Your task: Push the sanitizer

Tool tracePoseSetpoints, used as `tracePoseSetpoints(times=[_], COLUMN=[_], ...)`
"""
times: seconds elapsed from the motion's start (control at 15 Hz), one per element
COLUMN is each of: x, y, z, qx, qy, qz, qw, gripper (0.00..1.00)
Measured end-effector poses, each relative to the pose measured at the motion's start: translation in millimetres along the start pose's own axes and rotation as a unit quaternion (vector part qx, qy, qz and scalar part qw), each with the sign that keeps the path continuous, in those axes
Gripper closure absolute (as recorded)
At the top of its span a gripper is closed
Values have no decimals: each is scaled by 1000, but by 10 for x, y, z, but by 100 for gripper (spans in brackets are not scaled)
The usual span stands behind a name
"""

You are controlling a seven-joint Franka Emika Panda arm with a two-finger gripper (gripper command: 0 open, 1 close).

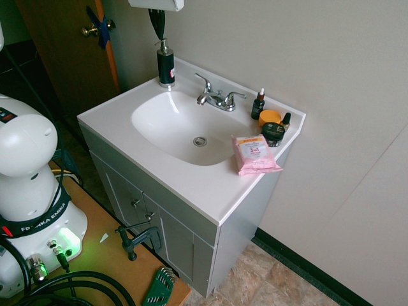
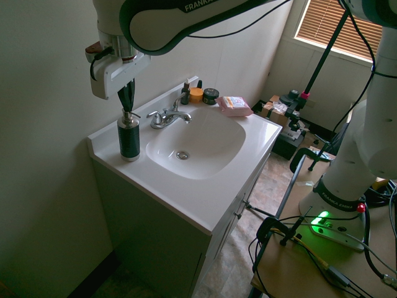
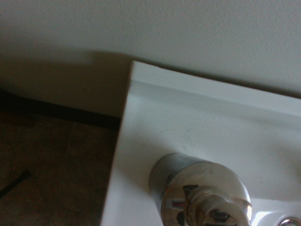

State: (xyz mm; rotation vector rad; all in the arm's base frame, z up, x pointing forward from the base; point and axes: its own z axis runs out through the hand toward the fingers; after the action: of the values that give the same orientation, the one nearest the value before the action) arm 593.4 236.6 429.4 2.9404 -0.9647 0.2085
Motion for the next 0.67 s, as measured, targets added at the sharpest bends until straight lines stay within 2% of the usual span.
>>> tracePoseSetpoints(times=[0.2, 0.33, 0.67], x=[75, 165, 262], y=[135, 410, 1328], z=[-278, -430, -65], qx=[23, 29, 22], qy=[9, 7, -13], qz=[18, 40, 76], qw=[1000, 999, 997], gripper=[0, 0, 0])
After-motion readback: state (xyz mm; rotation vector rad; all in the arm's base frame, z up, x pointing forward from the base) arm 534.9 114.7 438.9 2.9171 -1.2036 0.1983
